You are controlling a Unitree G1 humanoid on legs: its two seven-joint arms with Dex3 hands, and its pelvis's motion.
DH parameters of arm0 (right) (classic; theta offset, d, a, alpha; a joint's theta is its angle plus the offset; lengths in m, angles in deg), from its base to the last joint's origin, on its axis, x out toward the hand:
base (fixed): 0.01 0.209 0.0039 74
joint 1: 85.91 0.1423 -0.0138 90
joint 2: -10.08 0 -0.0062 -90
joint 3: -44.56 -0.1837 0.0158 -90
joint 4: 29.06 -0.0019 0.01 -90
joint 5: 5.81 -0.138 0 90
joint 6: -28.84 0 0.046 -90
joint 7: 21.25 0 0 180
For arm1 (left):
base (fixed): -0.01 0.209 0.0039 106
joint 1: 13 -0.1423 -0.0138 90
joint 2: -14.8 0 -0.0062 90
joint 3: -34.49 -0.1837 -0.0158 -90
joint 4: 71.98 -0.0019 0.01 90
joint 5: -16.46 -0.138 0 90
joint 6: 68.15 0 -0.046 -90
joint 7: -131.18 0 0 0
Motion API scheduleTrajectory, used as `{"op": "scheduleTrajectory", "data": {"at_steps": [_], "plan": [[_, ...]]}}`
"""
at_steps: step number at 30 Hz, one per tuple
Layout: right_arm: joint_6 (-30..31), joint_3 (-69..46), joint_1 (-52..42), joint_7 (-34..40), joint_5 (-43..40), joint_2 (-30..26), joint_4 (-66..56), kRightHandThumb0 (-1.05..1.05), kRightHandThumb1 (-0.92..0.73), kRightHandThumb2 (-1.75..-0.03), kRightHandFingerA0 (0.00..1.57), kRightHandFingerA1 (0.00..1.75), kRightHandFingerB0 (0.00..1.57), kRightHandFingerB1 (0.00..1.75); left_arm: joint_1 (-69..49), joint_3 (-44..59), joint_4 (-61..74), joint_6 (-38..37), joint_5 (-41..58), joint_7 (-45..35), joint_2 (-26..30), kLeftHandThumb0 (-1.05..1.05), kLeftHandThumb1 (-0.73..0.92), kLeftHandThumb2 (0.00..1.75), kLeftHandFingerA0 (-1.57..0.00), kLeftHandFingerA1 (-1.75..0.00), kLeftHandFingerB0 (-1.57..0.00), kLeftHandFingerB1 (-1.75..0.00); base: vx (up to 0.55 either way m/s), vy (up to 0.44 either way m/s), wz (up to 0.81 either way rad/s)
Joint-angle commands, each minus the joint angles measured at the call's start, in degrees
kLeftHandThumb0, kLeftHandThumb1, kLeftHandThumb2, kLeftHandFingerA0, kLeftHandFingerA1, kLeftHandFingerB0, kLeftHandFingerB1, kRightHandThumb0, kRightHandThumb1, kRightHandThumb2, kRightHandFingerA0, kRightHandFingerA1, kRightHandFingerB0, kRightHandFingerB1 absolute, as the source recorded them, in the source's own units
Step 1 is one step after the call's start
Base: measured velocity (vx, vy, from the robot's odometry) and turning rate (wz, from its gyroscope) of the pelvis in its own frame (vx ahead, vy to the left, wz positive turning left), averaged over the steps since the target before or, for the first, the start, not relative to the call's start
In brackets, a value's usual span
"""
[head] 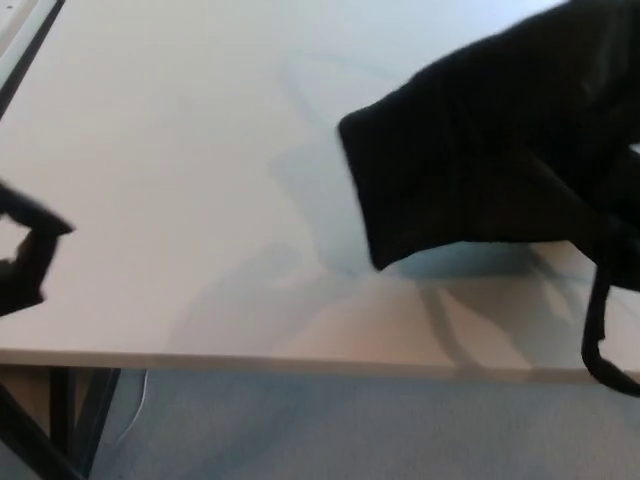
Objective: A lunch bag is kept on the middle of the desk and the robot uses both its hands to grab the opening of the bag from the left and right and moves its hands away from each other to spread the bag open
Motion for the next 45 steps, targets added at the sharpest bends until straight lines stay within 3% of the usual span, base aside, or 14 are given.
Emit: {"op": "scheduleTrajectory", "data": {"at_steps": [1,4,5,6,11,17,18,19,31,37,38,39,43,45], "plan": [[5.1,2.7,10.0,-4.1,-1.8,1.9,-1.7,-0.09,-0.66,-0.57,0.73,1.75,0.54,1.71,7.0,-4.0,7.3,6.1,0.5,-8.3,-1.8,0.03,0.56,1.08,-0.96,-1.31,-0.85,-1.25,0.00,0.000,0.00],[13.0,3.8,14.6,-4.3,0.8,2.3,-2.7,-0.28,-0.53,-0.61,0.76,1.45,0.69,1.26,10.0,-5.5,8.2,9.4,0.7,-10.0,-2.8,-0.06,0.55,1.05,-0.94,-1.34,-0.88,-1.18,0.00,0.000,0.00],[18.0,5.0,17.7,-8.9,1.0,1.6,-1.9,-0.45,-0.52,-0.56,0.69,0.61,0.45,0.39,11.4,-5.9,7.8,10.6,0.7,-10.4,-3.3,-0.06,0.56,0.99,-0.97,-1.23,-0.91,-1.10,0.00,0.000,0.00],[20.5,5.7,20.5,-14.5,-0.1,1.0,-0.8,-0.68,-0.44,-0.80,0.04,0.36,0.06,0.24,11.9,-5.9,8.3,11.9,-0.1,-10.0,-3.9,-0.08,0.58,0.82,-0.92,-1.11,-0.91,-0.88,0.00,0.000,0.00],[28.2,8.3,33.2,-23.2,0.3,0.4,6.7,-0.87,-0.51,-0.81,0.09,0.37,0.08,0.23,9.7,-5.5,13.6,19.6,-2.7,-10.0,-6.4,-0.10,0.59,0.57,-0.53,-0.48,-0.55,-0.42,0.00,0.000,0.00],[35.2,12.6,41.8,-28.2,3.7,-0.1,11.6,-0.89,-0.52,-0.87,0.10,0.30,0.06,0.19,5.8,-6.6,14.2,22.1,-0.7,-14.4,-6.0,-0.30,0.60,0.59,-0.30,-0.39,-0.33,-0.32,0.00,0.000,0.00],[35.9,13.4,43.2,-28.3,4.3,0.0,12.7,-0.91,-0.65,-0.60,0.13,0.27,0.02,0.24,4.9,-6.4,14.7,23.0,-0.6,-14.8,-5.7,-0.30,0.60,0.58,-0.32,-0.37,-0.30,-0.30,0.00,0.000,0.00],[36.4,14.0,44.0,-28.2,4.5,0.0,13.6,-0.86,-0.51,-0.90,0.09,0.32,0.05,0.19,4.3,-6.4,14.9,23.5,-0.4,-15.0,-5.7,-0.28,0.59,0.58,-0.32,-0.37,-0.30,-0.30,0.00,0.000,0.00],[34.0,15.5,44.1,-26.8,1.7,-2.9,10.6,-0.86,-0.56,-0.99,0.07,0.32,0.00,0.17,-0.7,-4.3,24.2,29.5,-2.5,-14.7,-5.3,-0.54,0.69,0.62,-0.21,-0.32,-0.24,-0.30,0.00,0.000,0.00],[31.2,3.4,27.5,-32.8,-10.1,-15.3,-22.5,-0.88,-0.65,-0.99,0.08,0.23,0.08,0.15,-11.6,3.3,34.5,28.4,9.6,-19.3,-0.5,-0.62,0.80,0.64,-0.15,-0.32,-0.21,-0.27,0.00,0.000,0.00],[31.0,-3.0,20.4,-33.6,-13.6,-20.1,-31.4,-0.92,-0.70,-1.02,0.09,0.18,0.08,0.11,-16.1,5.8,37.0,27.1,13.7,-20.2,1.3,-0.34,0.57,1.10,-0.02,-0.51,0.00,-0.48,0.00,0.000,0.00],[30.3,-7.4,16.1,-33.3,-15.0,-22.8,-35.4,-0.88,-0.68,-1.02,0.08,0.26,0.07,0.16,-18.8,7.6,38.2,26.2,16.2,-20.7,2.6,-0.62,0.84,0.65,-0.11,-0.31,-0.15,-0.27,0.00,0.000,0.00],[25.9,-22.8,4.3,-32.8,-19.0,-27.7,-41.0,-0.87,-0.71,-1.05,0.00,0.12,0.01,0.17,-26.3,13.9,39.8,22.9,18.8,-19.6,4.6,-0.62,0.87,0.68,-0.12,-0.27,-0.14,-0.22,0.00,0.000,0.00],[28.5,-33.0,-4.0,-37.6,-23.9,-27.8,-47.1,-0.88,-0.74,-1.06,0.00,0.08,0.00,0.12,-32.2,18.4,41.8,21.7,19.8,-18.2,3.5,-0.34,0.58,1.12,-0.01,-0.51,0.00,-0.48,0.00,0.000,0.00]]}}
